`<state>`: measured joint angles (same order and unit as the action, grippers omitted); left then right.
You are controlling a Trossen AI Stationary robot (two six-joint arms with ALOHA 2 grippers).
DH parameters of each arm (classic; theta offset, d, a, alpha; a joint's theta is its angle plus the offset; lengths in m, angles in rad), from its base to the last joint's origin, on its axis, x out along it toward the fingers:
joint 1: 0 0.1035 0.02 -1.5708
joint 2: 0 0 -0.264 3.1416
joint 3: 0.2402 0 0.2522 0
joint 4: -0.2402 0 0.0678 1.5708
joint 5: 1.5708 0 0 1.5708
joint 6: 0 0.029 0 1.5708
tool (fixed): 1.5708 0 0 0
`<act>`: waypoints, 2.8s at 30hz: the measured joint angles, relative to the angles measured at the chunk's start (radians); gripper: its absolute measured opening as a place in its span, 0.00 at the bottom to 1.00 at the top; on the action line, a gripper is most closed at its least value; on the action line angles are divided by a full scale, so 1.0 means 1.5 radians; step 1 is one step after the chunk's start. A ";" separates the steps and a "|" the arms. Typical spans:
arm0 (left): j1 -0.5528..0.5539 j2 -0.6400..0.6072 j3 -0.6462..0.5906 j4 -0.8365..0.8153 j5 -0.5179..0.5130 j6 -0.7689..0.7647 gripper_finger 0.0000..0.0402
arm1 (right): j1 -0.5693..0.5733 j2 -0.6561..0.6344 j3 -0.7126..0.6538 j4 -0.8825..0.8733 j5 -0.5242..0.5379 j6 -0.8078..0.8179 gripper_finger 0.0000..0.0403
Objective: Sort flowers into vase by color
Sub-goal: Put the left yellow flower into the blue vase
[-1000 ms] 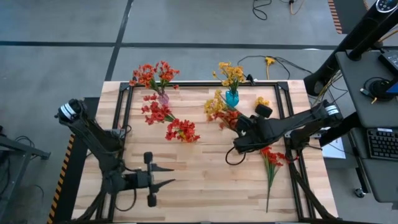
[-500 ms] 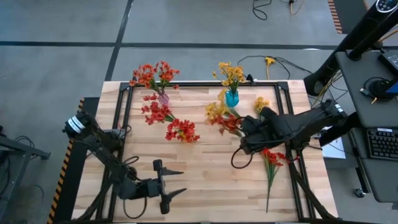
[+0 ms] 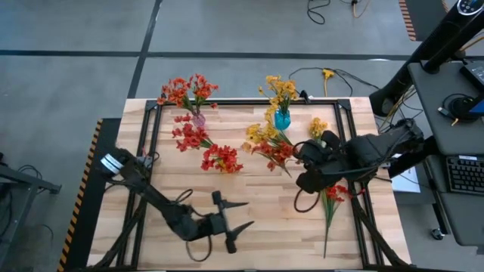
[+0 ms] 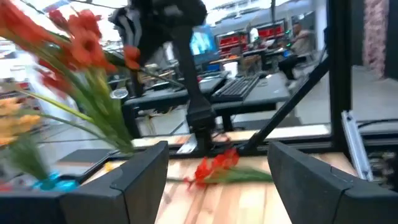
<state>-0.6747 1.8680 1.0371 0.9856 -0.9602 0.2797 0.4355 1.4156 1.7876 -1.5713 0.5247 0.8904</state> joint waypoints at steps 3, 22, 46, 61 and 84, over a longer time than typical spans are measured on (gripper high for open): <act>0.027 0.022 0.032 -0.008 0.049 -0.003 0.64 | 0.014 -0.001 0.035 0.000 0.000 0.000 0.04; 0.197 0.050 0.085 -0.009 0.180 -0.116 0.64 | 0.091 0.000 0.134 0.010 0.030 -0.001 0.04; 0.216 0.052 0.087 -0.009 0.233 -0.070 0.64 | 0.091 0.001 0.131 0.008 0.086 -0.011 0.04; 0.216 0.052 0.164 -0.051 0.233 -0.030 0.63 | 0.090 0.021 0.132 0.019 0.053 -0.020 0.11; 0.208 0.052 0.172 -0.146 0.174 -0.036 0.10 | 0.090 0.040 0.097 0.001 0.049 -0.014 0.39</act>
<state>-0.3629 1.9461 1.2945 0.7668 -0.6992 0.2254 0.5713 1.4750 1.9337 -1.5703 0.5983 0.8686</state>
